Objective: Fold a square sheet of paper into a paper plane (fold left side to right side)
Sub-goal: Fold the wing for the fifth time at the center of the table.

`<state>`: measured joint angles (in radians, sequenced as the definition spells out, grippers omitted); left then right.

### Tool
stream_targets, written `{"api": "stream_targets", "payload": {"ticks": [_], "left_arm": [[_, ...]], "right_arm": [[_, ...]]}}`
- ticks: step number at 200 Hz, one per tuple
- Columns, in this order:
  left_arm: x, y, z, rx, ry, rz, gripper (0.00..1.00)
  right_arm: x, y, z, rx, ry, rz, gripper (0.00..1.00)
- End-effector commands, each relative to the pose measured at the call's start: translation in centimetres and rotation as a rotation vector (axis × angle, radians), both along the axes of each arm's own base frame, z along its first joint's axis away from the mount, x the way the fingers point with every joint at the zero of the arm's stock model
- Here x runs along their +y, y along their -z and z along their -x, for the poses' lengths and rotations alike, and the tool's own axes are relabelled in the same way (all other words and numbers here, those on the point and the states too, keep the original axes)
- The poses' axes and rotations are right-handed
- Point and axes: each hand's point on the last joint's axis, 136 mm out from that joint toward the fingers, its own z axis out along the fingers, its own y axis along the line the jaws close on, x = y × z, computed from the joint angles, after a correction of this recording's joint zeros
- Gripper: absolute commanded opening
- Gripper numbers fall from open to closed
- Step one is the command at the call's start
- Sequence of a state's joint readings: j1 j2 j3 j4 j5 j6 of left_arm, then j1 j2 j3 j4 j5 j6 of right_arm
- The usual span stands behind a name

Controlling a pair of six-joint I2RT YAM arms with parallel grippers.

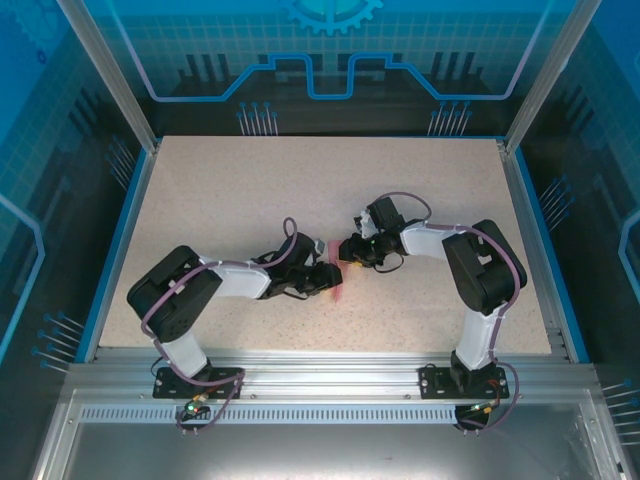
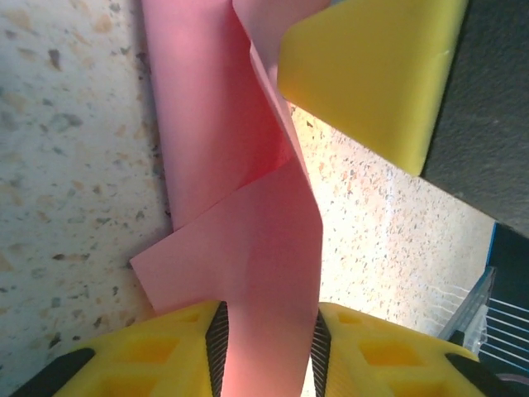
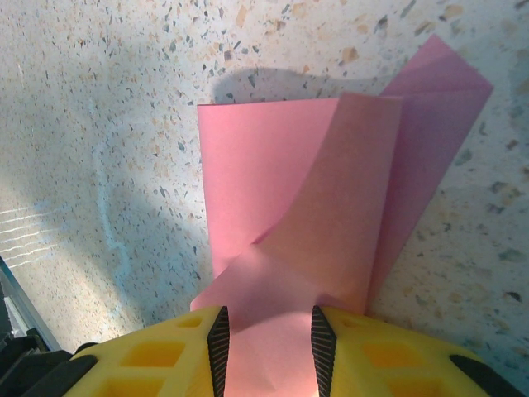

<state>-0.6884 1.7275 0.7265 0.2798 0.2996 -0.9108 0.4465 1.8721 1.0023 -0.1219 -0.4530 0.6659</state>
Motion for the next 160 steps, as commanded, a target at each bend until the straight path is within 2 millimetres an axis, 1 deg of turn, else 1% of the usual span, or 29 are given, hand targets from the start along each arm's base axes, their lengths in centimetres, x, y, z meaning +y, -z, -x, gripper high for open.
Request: {"api": "stream_targets", "payload": {"ticks": [1, 34, 50, 85, 107, 123, 144, 160], "left_arm": [[-0.3, 0.6, -0.2, -0.008, 0.024, -0.056, 0.33], [-0.5, 0.4, -0.4, -0.011, 0.029, -0.056, 0.26], [-0.5, 0.6, -0.3, -0.005, 0.028, -0.061, 0.23], [-0.4, 1.1, -0.2, 0.007, 0.022, -0.061, 0.14], [-0.4, 1.4, -0.1, 0.017, 0.014, -0.055, 0.10], [-0.4, 1.5, -0.1, 0.019, 0.007, -0.048, 0.08], [-0.4, 1.5, -0.1, 0.021, -0.002, -0.038, 0.05], [-0.4, 1.5, -0.1, 0.018, -0.012, -0.022, 0.03]], "right_arm": [[0.7, -1.0, 0.6, -0.010, -0.025, -0.020, 0.35], [0.7, -1.5, 0.6, -0.019, -0.030, -0.018, 0.35], [0.7, -1.8, 0.5, -0.024, -0.031, -0.020, 0.35], [0.4, -3.4, 0.3, -0.058, -0.035, -0.034, 0.36], [-0.7, -4.4, 0.2, -0.077, -0.026, -0.029, 0.40], [-2.0, -4.9, 0.1, -0.090, -0.004, -0.024, 0.44], [-3.6, -4.6, 0.2, -0.088, 0.024, -0.011, 0.46], [-4.0, -4.0, 0.3, -0.079, 0.026, -0.003, 0.46]]}}
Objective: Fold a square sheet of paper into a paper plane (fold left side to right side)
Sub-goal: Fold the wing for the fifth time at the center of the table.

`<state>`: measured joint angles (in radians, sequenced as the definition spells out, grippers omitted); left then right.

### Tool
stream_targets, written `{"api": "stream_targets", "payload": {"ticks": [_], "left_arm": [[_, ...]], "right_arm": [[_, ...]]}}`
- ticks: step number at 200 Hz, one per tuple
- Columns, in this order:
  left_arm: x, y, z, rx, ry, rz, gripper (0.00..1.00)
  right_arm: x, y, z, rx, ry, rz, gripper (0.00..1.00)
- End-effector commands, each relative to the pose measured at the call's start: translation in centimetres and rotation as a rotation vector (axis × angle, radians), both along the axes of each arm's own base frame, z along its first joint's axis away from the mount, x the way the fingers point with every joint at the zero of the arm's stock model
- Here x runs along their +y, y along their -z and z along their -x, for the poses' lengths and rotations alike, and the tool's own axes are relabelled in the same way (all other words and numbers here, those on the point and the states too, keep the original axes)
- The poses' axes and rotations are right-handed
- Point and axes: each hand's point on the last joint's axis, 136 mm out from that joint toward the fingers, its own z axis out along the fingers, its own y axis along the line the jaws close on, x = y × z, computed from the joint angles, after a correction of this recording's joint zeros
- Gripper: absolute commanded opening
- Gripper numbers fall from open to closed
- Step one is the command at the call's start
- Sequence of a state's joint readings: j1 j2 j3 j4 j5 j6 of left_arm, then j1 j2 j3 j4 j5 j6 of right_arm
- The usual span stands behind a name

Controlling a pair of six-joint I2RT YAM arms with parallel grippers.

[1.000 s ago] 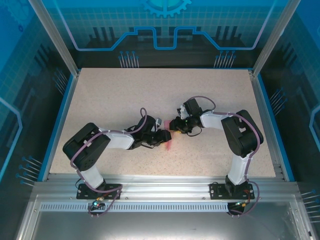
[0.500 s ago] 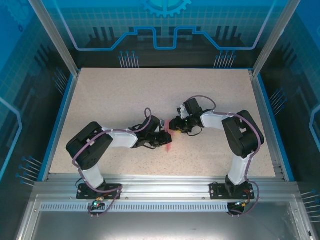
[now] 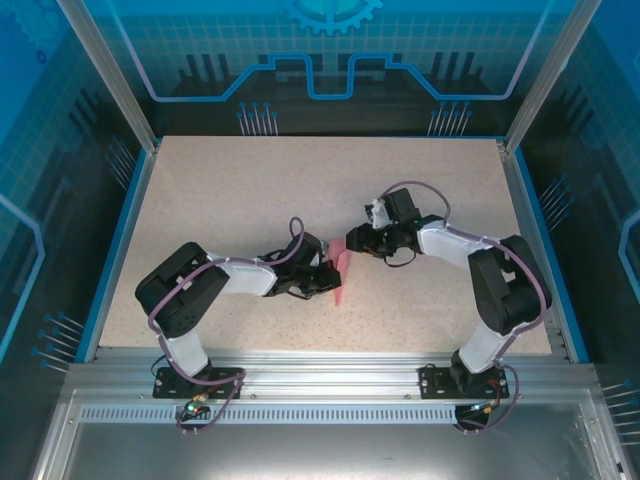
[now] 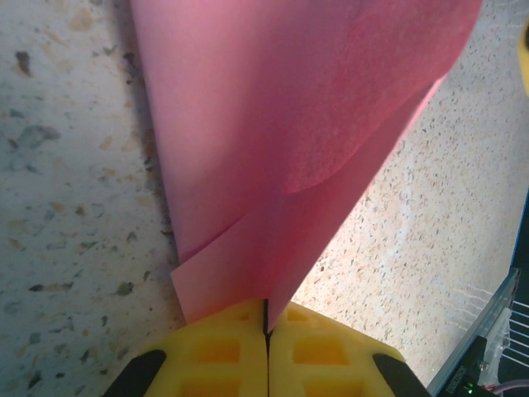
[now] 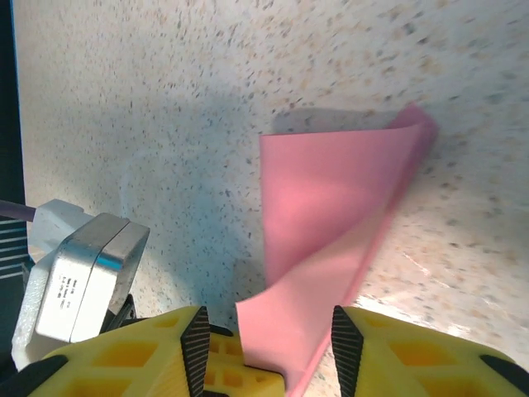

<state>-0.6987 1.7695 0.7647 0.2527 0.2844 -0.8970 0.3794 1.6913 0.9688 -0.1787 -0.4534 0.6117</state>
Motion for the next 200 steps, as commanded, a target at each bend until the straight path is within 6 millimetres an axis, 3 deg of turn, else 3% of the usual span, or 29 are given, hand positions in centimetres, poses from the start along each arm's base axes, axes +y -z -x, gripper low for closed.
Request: {"api": "stream_targets", "payload": {"ticks": [1, 79, 153, 200], "left_arm": [[0.1, 0.6, 0.1, 0.011, -0.023, 0.011, 0.03], [0.7, 0.3, 0.1, 0.014, -0.095, 0.125, 0.00], [1.4, 1.3, -0.1, 0.061, -0.157, 0.201, 0.00], [1.8, 2.0, -0.3, 0.080, -0.190, 0.232, 0.00]], "right_arm": [[-1.4, 1.2, 1.1, 0.041, -0.001, 0.023, 0.46], [-0.1, 3.5, 1.5, 0.080, -0.032, 0.050, 0.46], [2.0, 4.0, 1.5, 0.089, -0.074, 0.060, 0.49], [2.3, 4.5, 1.5, 0.103, -0.081, 0.079, 0.49]]}}
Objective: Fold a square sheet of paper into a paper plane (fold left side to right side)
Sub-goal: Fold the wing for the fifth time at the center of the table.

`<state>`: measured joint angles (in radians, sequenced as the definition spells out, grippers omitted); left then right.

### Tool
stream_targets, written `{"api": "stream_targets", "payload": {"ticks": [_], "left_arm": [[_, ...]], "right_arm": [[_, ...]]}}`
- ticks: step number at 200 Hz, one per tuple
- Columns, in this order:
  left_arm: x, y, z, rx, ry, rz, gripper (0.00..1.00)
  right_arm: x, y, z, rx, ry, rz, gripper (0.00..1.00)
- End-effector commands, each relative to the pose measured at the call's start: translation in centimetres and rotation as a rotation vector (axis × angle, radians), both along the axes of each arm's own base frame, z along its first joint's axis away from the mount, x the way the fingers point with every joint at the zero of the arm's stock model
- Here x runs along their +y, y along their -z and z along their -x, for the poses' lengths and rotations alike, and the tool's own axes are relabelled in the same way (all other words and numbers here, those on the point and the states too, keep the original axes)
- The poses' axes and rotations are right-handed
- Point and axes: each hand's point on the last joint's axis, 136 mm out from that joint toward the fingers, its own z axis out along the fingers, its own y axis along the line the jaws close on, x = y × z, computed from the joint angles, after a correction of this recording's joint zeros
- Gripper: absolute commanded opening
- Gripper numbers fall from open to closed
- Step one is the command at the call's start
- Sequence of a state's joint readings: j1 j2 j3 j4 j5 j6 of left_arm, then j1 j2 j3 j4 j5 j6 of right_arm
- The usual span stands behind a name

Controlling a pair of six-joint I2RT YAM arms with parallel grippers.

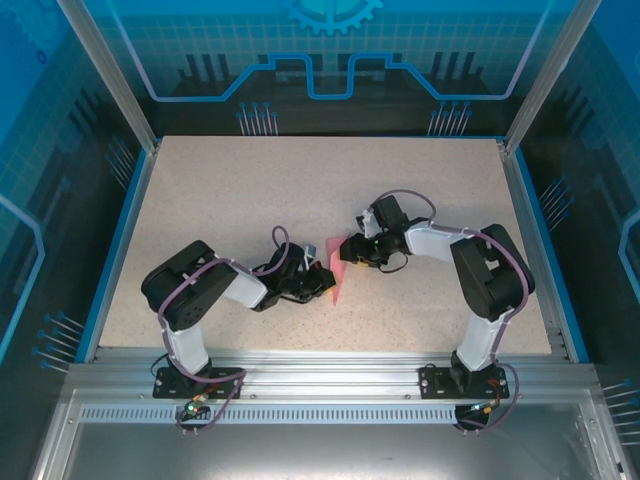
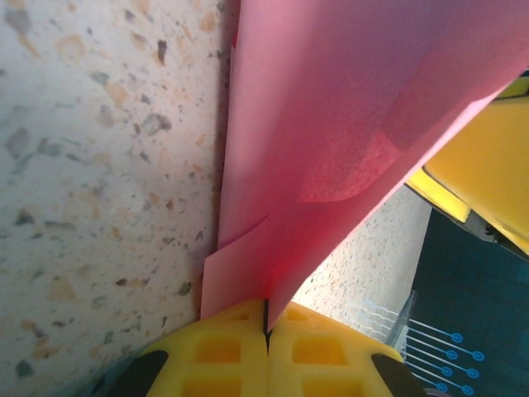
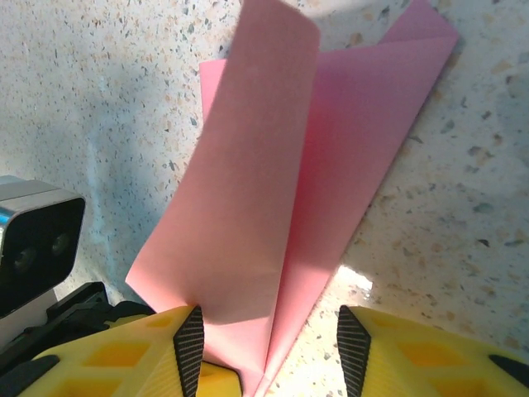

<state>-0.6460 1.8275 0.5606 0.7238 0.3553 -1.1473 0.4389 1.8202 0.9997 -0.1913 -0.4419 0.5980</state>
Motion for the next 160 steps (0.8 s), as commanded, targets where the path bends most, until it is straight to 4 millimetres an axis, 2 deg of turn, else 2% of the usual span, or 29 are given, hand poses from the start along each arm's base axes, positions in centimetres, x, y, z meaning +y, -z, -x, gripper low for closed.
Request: {"api": "stream_targets", "payload": {"ticks": [1, 96, 160], "left_arm": [[0.7, 1.5, 0.1, 0.035, -0.032, -0.006, 0.00], [1.1, 2.0, 0.0, 0.056, -0.055, 0.015, 0.00], [1.2, 2.4, 0.0, 0.067, -0.060, 0.024, 0.00]], "right_arm": [[0.5, 0.4, 0.1, 0.014, -0.019, 0.023, 0.49], [1.6, 1.7, 0.3, 0.048, -0.036, 0.045, 0.46], [1.6, 2.8, 0.7, 0.090, -0.037, 0.076, 0.45]]}}
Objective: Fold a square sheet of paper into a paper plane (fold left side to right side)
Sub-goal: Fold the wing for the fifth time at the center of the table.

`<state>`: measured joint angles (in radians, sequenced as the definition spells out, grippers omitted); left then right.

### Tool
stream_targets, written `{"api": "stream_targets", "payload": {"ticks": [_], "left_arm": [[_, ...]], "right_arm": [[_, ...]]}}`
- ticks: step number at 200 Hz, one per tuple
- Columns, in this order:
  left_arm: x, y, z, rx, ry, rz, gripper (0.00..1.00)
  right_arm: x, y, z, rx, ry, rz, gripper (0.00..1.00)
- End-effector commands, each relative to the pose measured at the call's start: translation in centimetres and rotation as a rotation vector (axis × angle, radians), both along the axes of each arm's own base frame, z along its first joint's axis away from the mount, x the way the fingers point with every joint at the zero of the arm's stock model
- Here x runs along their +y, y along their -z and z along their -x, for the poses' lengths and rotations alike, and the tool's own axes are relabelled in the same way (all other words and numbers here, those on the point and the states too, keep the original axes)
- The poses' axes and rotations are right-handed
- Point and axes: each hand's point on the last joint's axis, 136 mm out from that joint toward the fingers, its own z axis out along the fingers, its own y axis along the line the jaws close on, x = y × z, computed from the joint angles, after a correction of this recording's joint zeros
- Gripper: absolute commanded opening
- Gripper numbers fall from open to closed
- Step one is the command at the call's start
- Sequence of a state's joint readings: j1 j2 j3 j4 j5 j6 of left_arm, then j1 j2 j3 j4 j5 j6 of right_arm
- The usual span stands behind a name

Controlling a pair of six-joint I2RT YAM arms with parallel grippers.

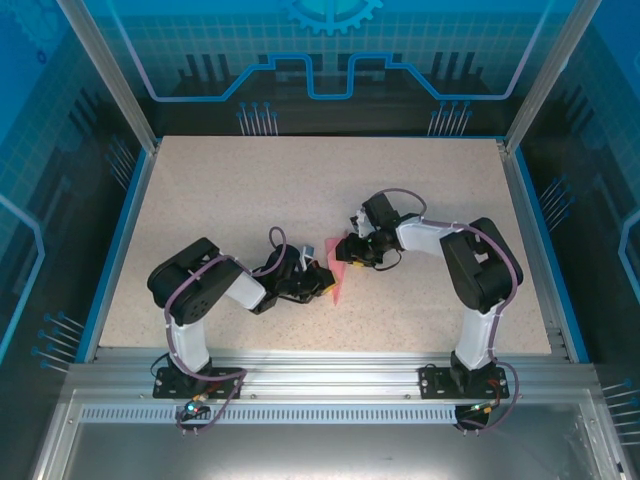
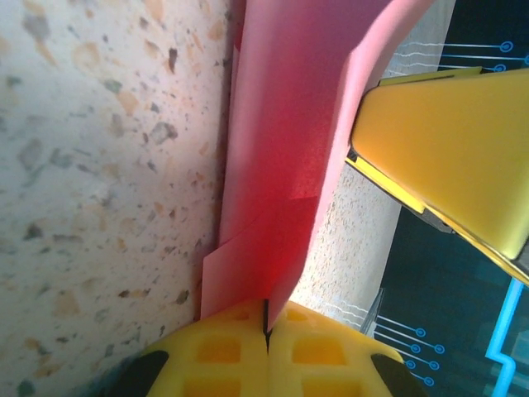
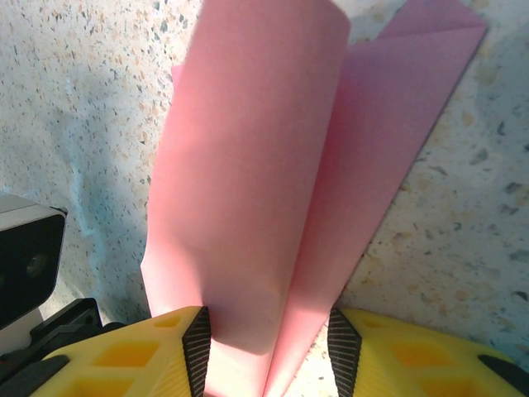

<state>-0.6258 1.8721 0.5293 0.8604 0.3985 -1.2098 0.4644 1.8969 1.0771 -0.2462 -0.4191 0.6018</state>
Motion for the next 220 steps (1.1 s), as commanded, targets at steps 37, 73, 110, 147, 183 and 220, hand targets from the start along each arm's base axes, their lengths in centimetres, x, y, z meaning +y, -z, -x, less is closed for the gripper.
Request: {"api": "stream_targets", "payload": {"ticks": [37, 73, 110, 147, 183, 220], "left_arm": [[1.1, 2.5, 0.1, 0.055, -0.037, -0.051, 0.00], [1.0, 2.2, 0.2, 0.047, -0.030, -0.048, 0.02], [1.1, 1.7, 0.1, 0.034, -0.026, -0.053, 0.08], [1.3, 1.2, 0.2, 0.019, -0.026, -0.058, 0.11], [1.8, 0.6, 0.0, 0.007, -0.031, -0.062, 0.17], [2.3, 0.0, 0.0, -0.001, -0.039, -0.059, 0.25]], "right_arm": [[0.8, 2.1, 1.3, 0.069, -0.030, 0.053, 0.44], [0.8, 2.6, 1.4, 0.092, -0.028, 0.071, 0.43], [0.9, 2.9, 1.5, 0.101, -0.032, 0.079, 0.43], [0.9, 3.1, 1.6, 0.104, -0.035, 0.084, 0.43], [1.1, 3.0, 1.6, 0.100, -0.040, 0.079, 0.43], [1.1, 2.9, 1.6, 0.094, -0.043, 0.075, 0.42]]}}
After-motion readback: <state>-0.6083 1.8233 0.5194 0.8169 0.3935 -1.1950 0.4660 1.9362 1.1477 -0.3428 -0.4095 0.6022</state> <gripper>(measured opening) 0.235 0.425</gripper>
